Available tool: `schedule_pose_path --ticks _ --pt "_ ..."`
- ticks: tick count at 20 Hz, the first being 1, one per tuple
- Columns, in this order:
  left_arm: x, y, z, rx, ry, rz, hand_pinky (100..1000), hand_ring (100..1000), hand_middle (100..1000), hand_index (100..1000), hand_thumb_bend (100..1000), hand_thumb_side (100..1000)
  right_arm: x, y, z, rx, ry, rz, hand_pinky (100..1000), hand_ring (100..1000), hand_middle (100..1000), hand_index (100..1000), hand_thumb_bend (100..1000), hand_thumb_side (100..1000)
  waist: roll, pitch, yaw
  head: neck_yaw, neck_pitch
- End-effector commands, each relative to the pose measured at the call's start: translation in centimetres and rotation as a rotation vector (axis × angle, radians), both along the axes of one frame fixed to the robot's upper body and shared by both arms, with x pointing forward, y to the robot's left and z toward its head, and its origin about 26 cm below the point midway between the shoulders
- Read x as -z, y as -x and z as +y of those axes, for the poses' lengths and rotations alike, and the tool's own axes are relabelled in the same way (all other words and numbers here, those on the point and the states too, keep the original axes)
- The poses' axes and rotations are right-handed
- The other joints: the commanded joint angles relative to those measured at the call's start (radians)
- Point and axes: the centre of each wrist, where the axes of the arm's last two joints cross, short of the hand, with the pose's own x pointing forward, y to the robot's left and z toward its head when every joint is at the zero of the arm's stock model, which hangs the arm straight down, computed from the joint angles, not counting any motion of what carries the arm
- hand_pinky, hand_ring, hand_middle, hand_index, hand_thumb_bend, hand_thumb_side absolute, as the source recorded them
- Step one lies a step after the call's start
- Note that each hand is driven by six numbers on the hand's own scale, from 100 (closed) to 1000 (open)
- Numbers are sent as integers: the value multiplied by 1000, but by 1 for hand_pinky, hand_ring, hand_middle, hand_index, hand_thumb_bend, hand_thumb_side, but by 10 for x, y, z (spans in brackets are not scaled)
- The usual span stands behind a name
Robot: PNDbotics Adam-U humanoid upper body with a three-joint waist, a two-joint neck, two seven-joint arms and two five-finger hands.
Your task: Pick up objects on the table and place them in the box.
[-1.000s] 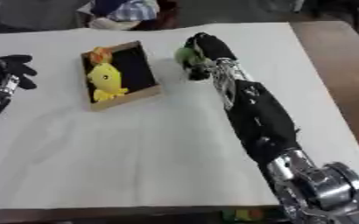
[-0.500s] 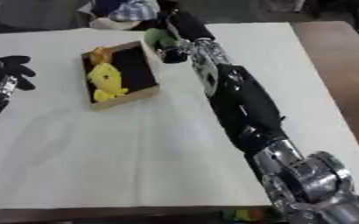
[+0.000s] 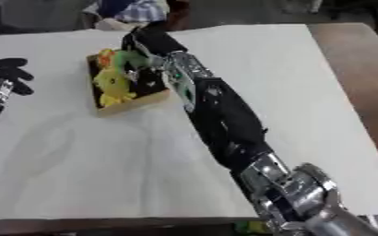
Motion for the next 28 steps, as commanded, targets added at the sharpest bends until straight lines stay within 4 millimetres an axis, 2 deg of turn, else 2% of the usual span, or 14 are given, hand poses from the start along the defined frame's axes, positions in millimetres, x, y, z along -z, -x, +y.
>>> schedule_pose_path --ticks 1,2,3,4,6,9,12,13,14,15,16,20,25,28 --pt "-10 0 0 10 -6 -29 636 555 601 827 100 838 -12 -1 2 24 56 -61 799 796 821 911 100 210 -9 -26 1 -3 -3" --pt "-9 0 0 10 -6 -29 636 555 601 827 100 838 -10 -1 0 43 63 -69 802 801 827 914 100 228 -9 -26 0 -2 -3" --pt "-9 0 0 8 -6 -28 636 555 601 827 100 839 -9 -2 -2 65 63 -76 831 840 863 936 172 395 -9 -26 -1 -2 -3" --pt "-9 0 0 7 -6 -27 637 555 601 827 100 838 -9 -3 -5 84 61 -84 850 865 883 948 214 487 -9 -27 -2 -1 -3" --pt "-8 1 1 5 -6 -25 639 556 602 827 100 839 -10 -4 -9 112 52 -100 880 907 914 962 252 580 -10 -27 -5 0 -3" --pt "-7 1 1 4 -4 -22 639 556 602 827 100 841 -17 -6 -14 129 25 -128 890 916 921 966 241 583 -10 -28 -10 2 -3" --pt "-6 1 2 0 -3 -19 639 556 601 827 100 841 -32 -7 -22 136 -51 -169 881 894 900 958 186 538 -10 -28 -14 5 -3" --pt "-5 1 2 -3 -2 -18 638 555 601 827 100 841 -39 -7 -27 139 -97 -184 870 871 878 950 109 474 -10 -27 -16 8 -3" --pt "-5 1 3 -6 0 -18 638 555 601 826 100 842 -45 -7 -33 142 -148 -197 868 867 874 948 100 462 -10 -27 -18 11 -3" --pt "-4 2 4 -10 2 -17 638 555 600 826 100 842 -52 -6 -39 145 -203 -210 852 837 849 938 100 381 -10 -27 -21 14 -3" --pt "-3 2 4 -15 3 -16 638 555 600 825 100 843 -59 -5 -47 145 -268 -223 845 825 839 934 100 362 -12 -26 -24 17 -3" --pt "0 3 6 -32 16 -11 637 555 597 823 100 845 -68 9 -75 117 -554 -182 812 768 773 909 100 426 -17 -23 -37 32 -3" --pt "5 5 5 -46 49 -11 634 553 593 820 100 843 -55 35 -102 64 -829 -70 798 730 739 899 100 548 -19 -16 -50 51 -3" --pt "8 6 4 -51 73 -16 634 552 592 820 100 846 -43 54 -119 45 -924 -43 796 705 711 869 100 576 -18 -11 -59 58 -3"
